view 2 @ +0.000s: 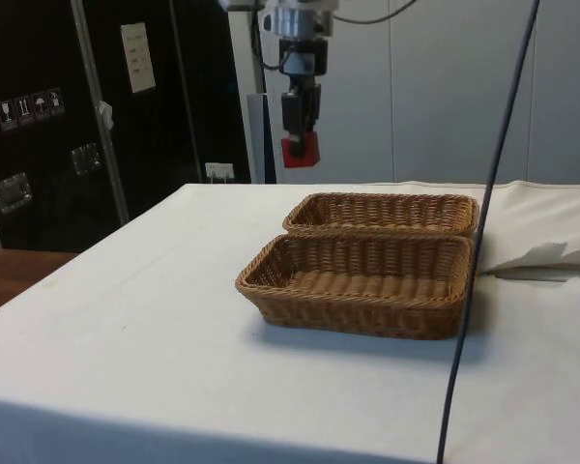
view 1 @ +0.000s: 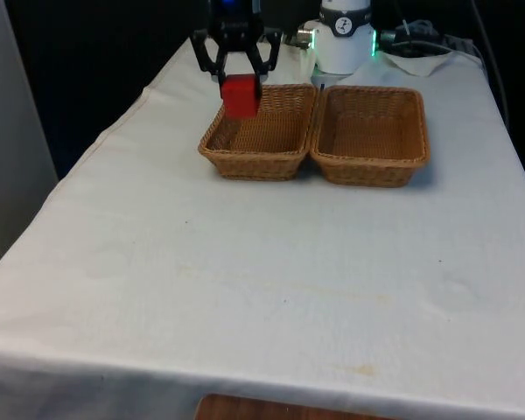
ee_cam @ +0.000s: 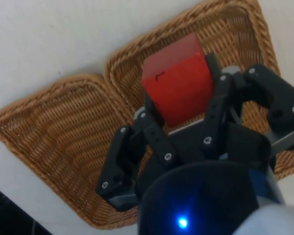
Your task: Pick up the red cube and place it into the right basket.
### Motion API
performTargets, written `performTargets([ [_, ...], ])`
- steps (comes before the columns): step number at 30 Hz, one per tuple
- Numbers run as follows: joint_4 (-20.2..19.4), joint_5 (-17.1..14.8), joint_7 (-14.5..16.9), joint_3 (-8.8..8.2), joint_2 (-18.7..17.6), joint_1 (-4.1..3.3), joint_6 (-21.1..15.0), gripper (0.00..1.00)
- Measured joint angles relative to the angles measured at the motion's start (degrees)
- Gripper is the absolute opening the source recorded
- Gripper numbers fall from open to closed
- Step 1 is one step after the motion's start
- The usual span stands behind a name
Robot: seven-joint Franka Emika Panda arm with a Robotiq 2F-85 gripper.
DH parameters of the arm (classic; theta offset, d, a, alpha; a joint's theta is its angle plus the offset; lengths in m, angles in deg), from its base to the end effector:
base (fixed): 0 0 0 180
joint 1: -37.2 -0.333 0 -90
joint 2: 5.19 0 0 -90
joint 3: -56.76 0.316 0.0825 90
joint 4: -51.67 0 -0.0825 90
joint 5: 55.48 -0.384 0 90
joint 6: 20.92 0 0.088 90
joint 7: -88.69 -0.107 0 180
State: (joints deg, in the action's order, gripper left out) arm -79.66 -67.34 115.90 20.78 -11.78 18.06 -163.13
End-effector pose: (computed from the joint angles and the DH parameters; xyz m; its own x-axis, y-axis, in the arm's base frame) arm 0.5100 -0.1545 0.3193 0.9925 0.0285 0.1193 0.0314 -0.9992 -0.0227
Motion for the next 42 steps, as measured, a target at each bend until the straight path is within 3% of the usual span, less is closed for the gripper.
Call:
performTargets([
  [10,-6.8,0.4,0.5,0.34,3.0,0.00,-4.6,0.03],
  [18,-13.2,0.4,0.6,1.03,4.5,0.00,-10.7,0.03],
  [29,-20.9,-0.1,2.5,0.92,4.2,0.06,-18.6,0.03],
  [36,-23.4,-0.5,3.7,0.86,3.8,0.11,-21.1,0.03],
  [42,-25.6,-0.6,5.7,-0.34,3.3,0.52,-23.2,0.03],
])
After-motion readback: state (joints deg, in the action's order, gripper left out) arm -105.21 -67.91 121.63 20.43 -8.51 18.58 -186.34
